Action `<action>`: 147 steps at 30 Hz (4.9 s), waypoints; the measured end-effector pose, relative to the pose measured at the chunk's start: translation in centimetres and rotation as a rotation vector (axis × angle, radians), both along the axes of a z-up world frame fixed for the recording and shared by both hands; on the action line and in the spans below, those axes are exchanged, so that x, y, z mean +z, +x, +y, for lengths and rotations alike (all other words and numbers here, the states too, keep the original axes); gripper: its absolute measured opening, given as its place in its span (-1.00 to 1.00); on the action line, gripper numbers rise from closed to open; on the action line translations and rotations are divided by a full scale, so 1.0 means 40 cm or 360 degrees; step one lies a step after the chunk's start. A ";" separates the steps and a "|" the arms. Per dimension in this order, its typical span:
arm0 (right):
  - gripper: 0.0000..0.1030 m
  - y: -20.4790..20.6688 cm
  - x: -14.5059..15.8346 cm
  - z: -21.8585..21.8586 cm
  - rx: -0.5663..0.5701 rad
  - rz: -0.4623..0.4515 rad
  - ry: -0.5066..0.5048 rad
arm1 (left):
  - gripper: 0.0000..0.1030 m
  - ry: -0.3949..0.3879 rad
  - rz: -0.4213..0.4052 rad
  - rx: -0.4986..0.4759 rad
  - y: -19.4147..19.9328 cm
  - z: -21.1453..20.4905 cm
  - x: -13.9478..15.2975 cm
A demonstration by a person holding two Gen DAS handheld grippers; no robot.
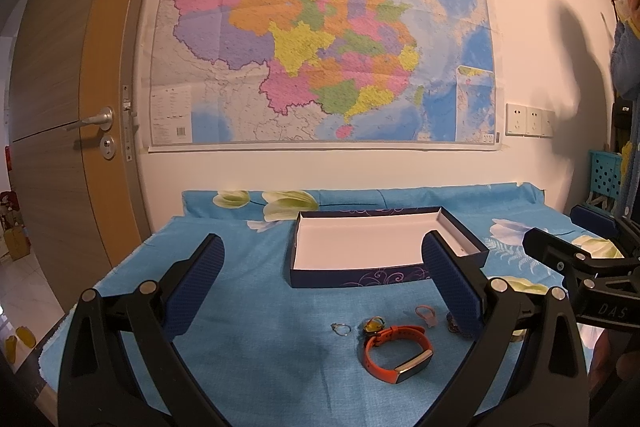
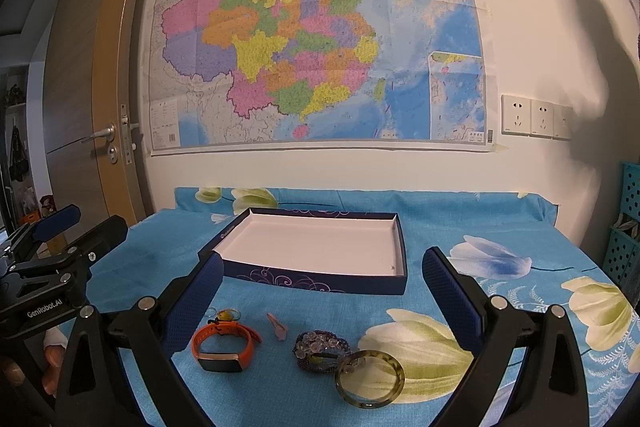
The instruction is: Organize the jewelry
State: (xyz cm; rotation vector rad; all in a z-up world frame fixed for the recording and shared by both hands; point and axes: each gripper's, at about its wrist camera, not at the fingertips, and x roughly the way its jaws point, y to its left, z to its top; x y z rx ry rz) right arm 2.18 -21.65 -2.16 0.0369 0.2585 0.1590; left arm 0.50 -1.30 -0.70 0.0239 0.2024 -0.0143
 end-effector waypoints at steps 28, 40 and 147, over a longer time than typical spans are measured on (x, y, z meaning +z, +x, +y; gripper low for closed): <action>-0.11 0.197 -0.237 -0.154 0.0230 0.0880 -0.0004 | 0.29 -0.0033 0.0869 -0.0481 0.211 -0.028 -0.253; -0.85 0.216 -0.237 -0.138 0.0318 0.0914 -0.0162 | -0.74 -0.0101 0.1088 -0.0553 0.259 -0.019 -0.277; -0.64 0.339 -0.189 -0.036 0.0767 0.0983 -0.0281 | 0.06 0.0012 0.0691 -0.0674 0.344 0.003 -0.138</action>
